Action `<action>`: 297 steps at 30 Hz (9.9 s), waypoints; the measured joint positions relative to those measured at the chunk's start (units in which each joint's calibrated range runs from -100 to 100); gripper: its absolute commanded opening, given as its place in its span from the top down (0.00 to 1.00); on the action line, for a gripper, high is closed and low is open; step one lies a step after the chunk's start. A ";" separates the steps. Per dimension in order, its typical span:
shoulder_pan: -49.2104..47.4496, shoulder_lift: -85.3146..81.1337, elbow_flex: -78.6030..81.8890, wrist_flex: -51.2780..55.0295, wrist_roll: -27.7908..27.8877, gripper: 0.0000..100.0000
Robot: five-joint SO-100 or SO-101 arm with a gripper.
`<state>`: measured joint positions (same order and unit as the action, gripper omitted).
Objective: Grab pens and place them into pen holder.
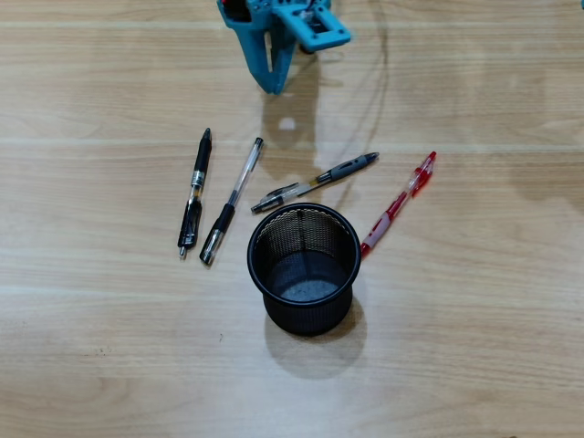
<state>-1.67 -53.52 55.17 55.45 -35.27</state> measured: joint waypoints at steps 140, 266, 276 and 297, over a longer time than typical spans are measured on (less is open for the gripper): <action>0.27 37.83 -63.91 6.14 -16.00 0.98; -6.04 25.02 -27.08 23.79 -17.09 0.98; -5.68 27.91 -27.25 13.24 -18.13 0.98; 5.14 52.16 -45.54 12.72 -18.23 0.82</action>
<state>3.47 -1.36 9.63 68.17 -53.51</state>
